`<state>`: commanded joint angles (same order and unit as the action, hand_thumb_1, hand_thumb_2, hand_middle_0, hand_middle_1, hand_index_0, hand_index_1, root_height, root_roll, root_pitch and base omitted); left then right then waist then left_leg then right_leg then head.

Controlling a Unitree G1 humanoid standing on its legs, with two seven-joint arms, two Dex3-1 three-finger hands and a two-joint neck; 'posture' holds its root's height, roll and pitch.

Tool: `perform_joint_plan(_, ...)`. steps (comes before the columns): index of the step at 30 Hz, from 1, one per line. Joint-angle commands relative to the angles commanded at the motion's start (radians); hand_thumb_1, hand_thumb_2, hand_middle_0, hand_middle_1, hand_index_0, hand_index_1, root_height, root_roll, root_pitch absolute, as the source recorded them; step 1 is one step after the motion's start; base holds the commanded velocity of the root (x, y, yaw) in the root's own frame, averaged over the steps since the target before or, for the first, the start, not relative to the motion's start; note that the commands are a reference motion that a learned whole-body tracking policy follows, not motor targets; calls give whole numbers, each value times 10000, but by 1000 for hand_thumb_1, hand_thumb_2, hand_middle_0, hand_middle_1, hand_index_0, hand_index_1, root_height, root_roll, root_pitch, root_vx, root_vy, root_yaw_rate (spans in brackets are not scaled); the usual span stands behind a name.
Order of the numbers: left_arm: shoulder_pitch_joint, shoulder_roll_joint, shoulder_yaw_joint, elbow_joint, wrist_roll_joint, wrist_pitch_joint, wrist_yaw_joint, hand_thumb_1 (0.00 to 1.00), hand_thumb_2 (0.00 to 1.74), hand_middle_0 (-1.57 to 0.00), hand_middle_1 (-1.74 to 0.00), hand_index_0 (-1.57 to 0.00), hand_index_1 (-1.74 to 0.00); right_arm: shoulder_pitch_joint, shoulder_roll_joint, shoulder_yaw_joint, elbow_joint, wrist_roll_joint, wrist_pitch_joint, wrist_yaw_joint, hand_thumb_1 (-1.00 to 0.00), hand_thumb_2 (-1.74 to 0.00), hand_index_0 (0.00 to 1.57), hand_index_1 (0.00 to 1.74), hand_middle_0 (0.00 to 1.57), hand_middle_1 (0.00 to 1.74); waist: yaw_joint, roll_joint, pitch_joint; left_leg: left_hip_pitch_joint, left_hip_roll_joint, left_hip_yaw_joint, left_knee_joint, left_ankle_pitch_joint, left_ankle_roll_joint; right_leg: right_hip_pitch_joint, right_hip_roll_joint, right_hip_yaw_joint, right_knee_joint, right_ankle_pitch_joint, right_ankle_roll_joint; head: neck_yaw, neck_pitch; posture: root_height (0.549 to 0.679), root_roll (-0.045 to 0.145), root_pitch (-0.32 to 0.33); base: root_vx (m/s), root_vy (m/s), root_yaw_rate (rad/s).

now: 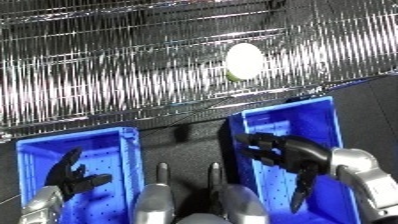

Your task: Pick up the object and place it into the box

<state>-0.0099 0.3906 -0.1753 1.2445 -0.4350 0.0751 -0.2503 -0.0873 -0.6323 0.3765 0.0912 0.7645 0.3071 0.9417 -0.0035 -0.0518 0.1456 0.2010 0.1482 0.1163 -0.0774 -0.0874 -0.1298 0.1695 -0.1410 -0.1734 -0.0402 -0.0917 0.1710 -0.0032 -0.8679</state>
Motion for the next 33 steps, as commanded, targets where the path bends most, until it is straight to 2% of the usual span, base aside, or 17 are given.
perform_joint_plan(2, 80, -53, 51, 174, 45, -135, -34, 0, 0, 0, 0, 0, 0, -69, 50, -454, -506, 725, -322, -361, 0, 0, 0, 0, 0, 0, -50, -1, -43, 6, 20, 35, 8, -11, -3, -14, -5, 8, 16, -11, 3, -94, -89, 669, 12, -47, 25, 4, -59)
perform_joint_plan(4, 180, -149, 110, 319, 107, -302, -57, 0, 0, 0, 0, 0, 0, -141, 188, -920, -785, 1150, -842, -753, 0, 0, 0, 0, 0, 0, -89, 13, -83, 9, 38, 69, 28, -34, -1, -24, -9, 18, 29, -28, 7, -187, -136, 669, 12, -47, 28, 10, -71)
perform_joint_plan(9, 350, -382, 247, 469, 251, -609, -48, 0, 0, 0, 0, 0, 0, -263, 552, -2086, -1308, 1573, -2338, -1882, 0, 0, 0, 0, 0, 0, -167, 89, -134, -4, 66, 132, 90, -97, 12, -51, -25, 46, 60, -57, 23, -299, -79, 669, 12, -46, 24, 10, -48)
perform_joint_plan(11, 375, -455, 296, 482, 307, -660, -29, 0, 0, 0, 0, 0, 0, -300, 755, -2540, -1433, 1506, -3002, -2527, 0, 0, 0, 0, 0, 0, -196, 128, -137, -18, 61, 136, 117, -127, 25, -72, -36, 67, 93, -77, 34, -319, -30, 669, 12, -46, 20, 9, -14)
perform_joint_plan(15, 394, -571, 297, 436, 387, -661, 47, 0, 0, 0, 0, 0, 0, -387, 1014, -3208, -1342, 864, -4208, -3827, 0, 0, 0, 0, 0, 0, -231, 217, -95, -59, 45, 131, 190, -167, 61, -144, -71, 114, 204, -117, 46, -302, 67, 669, 12, -46, 10, 11, -26)
perform_joint_plan(19, 397, -619, 216, 322, 401, -650, 148, 0, 0, 0, 0, 0, 0, -710, 995, -3596, -833, 299, -5070, -4931, 0, 0, 0, 0, 0, 0, -212, 291, -14, -126, 29, 102, 327, -214, 87, -205, -102, 128, 337, -164, 31, -125, 90, 669, 12, -48, 14, 11, -3)
perform_joint_plan(23, 400, -578, 140, 160, 446, -485, 245, 0, 0, 0, 0, 0, 0, -1114, 782, -3681, -193, -389, -5549, -5874, 0, 0, 0, 0, 0, 0, -122, 356, 84, -205, -3, 1, 437, -242, 97, -254, -129, 114, 458, -209, 1, 146, 209, 669, 13, -49, 29, 9, 52)
perform_joint_plan(29, 397, -472, 9, -78, 619, -209, 218, 0, 0, 0, 0, 0, 0, -1857, 298, -3284, 618, -1603, -5658, -7382, 0, 0, 0, 0, 0, 0, 55, 441, 308, -458, -55, -200, 711, -284, 75, -439, -184, 58, 730, -291, -59, 652, 667, 670, 16, -47, 29, 4, 96)
perform_joint_plan(31, 339, -441, -63, -176, 580, -148, 211, 0, 0, 0, 0, 0, 0, -2216, 170, -3018, 884, -1938, -5602, -7944, 0, 0, 0, 0, 0, 0, 115, 471, 460, -654, -80, -284, 970, -335, 63, -594, -216, 48, 924, -335, -94, 787, 1039, 670, 18, -45, -4, -4, 107)
perform_joint_plan(33, 197, -386, -161, -286, 484, -125, 176, 0, 0, 0, 0, 0, 0, -2693, 27, -2720, 1187, -2224, -5598, -8538, 0, 0, 0, 0, 0, 0, 168, 511, 718, -974, -128, -390, 1351, -402, 52, -860, -252, 61, 1226, -398, -146, 1022, 1733, 671, 21, -41, -76, 0, 115)
